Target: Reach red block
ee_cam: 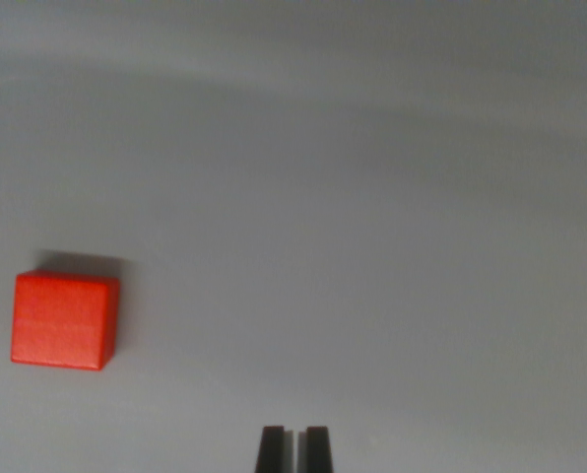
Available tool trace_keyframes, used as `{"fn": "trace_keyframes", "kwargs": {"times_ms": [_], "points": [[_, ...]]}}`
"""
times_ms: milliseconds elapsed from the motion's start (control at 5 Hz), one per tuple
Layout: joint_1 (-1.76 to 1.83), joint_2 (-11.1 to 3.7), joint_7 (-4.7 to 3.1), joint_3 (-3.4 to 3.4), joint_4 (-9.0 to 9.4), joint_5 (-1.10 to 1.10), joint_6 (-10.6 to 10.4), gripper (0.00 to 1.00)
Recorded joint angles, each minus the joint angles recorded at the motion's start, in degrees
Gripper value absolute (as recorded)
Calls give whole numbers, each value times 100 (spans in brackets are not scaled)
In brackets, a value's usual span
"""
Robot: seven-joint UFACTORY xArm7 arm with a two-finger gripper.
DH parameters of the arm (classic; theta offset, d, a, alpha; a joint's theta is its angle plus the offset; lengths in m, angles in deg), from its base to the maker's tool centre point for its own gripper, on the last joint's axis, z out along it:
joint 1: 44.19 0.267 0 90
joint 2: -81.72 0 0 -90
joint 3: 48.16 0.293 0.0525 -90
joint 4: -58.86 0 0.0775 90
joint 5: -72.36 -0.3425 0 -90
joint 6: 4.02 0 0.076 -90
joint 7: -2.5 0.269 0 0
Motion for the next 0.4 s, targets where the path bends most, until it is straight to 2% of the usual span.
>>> {"fn": "trace_keyframes", "kwargs": {"times_ms": [200,400], "points": [[74,-176,-18,65,109,-9,-272,0],[74,-176,-18,65,109,-9,-272,0]]}}
